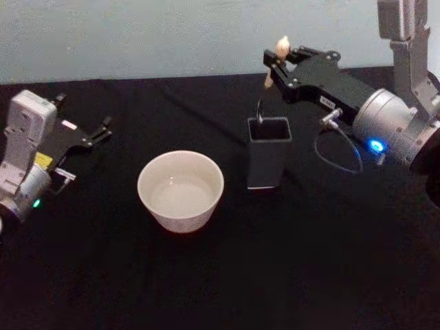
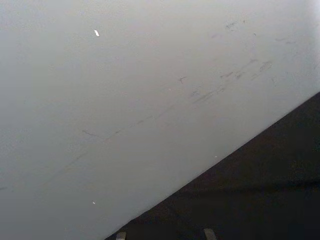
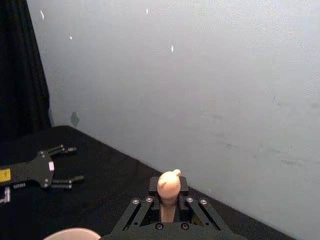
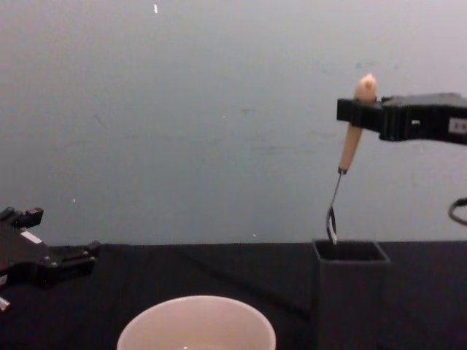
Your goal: Pick up the stirring spoon with one hand, stir inside the cup, then place it back in its original position.
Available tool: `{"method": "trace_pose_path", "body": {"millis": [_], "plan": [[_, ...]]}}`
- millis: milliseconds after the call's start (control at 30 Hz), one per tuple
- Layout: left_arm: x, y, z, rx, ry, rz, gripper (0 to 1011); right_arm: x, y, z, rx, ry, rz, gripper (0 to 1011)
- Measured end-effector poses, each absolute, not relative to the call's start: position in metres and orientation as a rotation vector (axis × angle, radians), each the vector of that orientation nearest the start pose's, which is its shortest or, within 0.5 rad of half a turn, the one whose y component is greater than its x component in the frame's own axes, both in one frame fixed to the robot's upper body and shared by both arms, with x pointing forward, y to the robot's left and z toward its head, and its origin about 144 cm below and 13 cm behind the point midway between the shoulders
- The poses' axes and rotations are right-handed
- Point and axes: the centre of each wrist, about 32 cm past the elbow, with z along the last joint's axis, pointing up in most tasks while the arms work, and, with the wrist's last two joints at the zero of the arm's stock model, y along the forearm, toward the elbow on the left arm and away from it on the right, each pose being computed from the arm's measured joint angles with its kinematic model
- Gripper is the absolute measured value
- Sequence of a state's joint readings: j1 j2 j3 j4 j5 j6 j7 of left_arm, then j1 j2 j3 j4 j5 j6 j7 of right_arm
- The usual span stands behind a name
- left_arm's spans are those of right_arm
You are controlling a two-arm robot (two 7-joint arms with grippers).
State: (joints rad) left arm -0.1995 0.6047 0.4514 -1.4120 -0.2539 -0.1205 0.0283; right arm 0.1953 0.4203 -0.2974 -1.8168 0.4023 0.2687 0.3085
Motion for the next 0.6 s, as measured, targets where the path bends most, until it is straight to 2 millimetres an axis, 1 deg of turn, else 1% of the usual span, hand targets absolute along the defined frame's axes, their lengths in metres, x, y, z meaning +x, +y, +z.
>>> {"method": "trace_pose_path", "body": {"millis": [200, 600], "plan": [[0.489, 0.310, 1.140, 0.304, -0.285, 1.248, 1001, 0.481, -0.228, 1.267, -0.010, -0.080, -0.890, 197], [0.489, 0.310, 1.140, 0.304, -0.285, 1.248, 1001, 0.477, -0.207, 1.268, 0.025, -0.093, -0.805, 197]]}}
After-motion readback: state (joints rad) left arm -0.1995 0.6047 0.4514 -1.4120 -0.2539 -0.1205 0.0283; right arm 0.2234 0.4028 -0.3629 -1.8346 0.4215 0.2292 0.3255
